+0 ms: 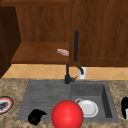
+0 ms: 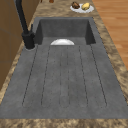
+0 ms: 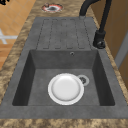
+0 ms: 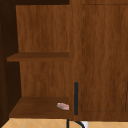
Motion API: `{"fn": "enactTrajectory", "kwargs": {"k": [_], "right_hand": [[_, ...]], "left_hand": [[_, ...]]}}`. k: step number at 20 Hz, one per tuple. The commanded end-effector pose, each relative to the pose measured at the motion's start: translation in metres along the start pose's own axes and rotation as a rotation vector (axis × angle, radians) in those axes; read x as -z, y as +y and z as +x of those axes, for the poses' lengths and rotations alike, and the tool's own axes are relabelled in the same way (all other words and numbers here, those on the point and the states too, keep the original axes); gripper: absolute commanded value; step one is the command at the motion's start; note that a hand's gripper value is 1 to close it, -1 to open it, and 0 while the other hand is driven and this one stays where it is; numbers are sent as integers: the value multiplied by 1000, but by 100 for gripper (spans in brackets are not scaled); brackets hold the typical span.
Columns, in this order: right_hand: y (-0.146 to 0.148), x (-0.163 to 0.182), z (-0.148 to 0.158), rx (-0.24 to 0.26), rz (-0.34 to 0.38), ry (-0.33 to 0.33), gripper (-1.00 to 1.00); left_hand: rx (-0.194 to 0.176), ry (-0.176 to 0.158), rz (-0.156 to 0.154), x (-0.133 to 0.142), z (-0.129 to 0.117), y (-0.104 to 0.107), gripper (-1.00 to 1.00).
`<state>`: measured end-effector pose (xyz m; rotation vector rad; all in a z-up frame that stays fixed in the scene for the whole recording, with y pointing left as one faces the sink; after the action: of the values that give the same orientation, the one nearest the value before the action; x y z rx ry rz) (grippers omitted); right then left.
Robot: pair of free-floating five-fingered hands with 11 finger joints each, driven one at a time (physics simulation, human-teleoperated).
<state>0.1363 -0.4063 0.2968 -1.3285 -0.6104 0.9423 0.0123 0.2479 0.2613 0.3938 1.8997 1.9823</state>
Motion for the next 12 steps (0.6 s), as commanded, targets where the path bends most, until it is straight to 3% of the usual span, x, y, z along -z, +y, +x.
{"fn": "enactTrajectory", "kwargs": {"k": [1,12], "right_hand": [[-1,-3,-23,1,71,34,-100],[3,-6,-74,-8,144,153,-100]], "left_hand": [[0,0,0,0,0,0,0],[0,0,0,0,0,0,0]]}}
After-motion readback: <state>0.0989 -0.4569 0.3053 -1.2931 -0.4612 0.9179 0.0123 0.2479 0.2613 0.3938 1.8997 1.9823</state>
